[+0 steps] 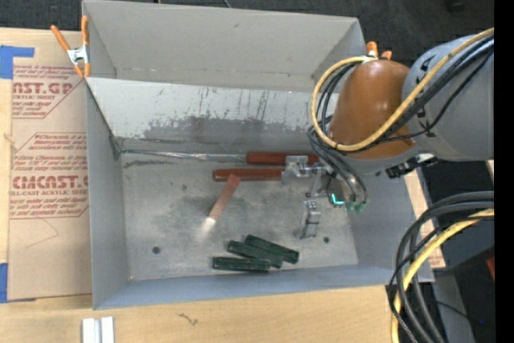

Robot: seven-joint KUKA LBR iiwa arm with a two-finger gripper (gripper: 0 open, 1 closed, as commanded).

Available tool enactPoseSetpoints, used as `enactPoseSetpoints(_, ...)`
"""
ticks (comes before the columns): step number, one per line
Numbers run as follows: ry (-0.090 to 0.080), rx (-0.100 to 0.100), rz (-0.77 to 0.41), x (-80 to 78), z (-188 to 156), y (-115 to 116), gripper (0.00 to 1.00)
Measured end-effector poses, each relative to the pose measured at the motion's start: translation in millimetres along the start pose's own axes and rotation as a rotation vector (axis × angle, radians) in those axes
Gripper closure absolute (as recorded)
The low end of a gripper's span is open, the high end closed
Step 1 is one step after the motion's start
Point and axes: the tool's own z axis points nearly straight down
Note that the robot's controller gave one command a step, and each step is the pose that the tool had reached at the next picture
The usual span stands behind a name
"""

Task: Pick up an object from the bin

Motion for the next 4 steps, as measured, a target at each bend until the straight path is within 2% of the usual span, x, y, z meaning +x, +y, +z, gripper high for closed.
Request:
enactPoseSetpoints(1, 0.0, -0.001, 0.03, 32.4, 62, 32, 0.0)
enactPoseSetpoints(2, -0.007, 0.004, -0.273, 47.3, 28, -31, 0.0)
enactPoseSetpoints(3, -0.007, -0.003, -0.192, 50.1, 19, 45, 0.0)
enactPoseSetpoints(4, -0.008, -0.001, -0.091, 47.9, 59, 83, 0.0)
